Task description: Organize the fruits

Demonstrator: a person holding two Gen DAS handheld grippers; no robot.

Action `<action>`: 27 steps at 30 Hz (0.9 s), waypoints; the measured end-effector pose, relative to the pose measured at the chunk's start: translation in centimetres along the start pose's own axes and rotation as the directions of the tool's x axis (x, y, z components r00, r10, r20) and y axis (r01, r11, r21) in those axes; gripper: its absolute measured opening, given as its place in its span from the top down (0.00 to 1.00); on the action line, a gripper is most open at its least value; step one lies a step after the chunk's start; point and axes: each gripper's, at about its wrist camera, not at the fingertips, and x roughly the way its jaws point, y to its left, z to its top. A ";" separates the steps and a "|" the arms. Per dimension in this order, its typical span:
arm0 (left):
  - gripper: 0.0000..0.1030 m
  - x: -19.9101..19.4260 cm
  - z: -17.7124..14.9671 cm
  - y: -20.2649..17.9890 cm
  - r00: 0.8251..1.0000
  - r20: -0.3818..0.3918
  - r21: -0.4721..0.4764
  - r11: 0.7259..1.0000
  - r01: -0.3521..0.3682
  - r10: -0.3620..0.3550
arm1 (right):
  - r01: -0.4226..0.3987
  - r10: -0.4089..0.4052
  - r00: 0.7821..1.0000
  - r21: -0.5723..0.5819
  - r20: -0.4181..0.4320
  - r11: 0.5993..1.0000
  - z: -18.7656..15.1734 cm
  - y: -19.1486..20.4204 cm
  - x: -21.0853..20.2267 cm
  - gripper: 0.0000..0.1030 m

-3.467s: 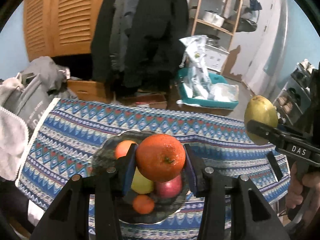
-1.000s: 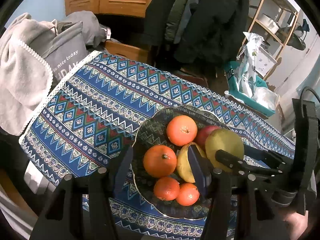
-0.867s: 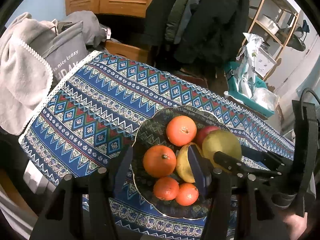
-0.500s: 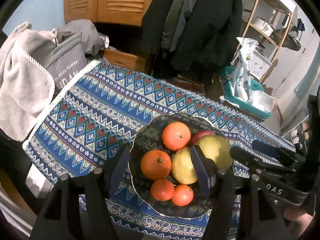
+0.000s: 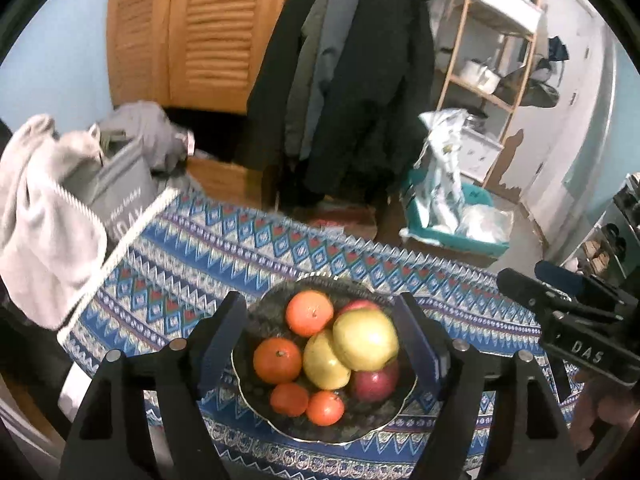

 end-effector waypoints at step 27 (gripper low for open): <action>0.00 -8.3 2.3 -8.1 0.979 0.194 0.193 0.981 0.019 -0.058 | 0.099 -0.114 0.974 0.088 0.196 0.991 -0.2 -5.8 -12.0 0.19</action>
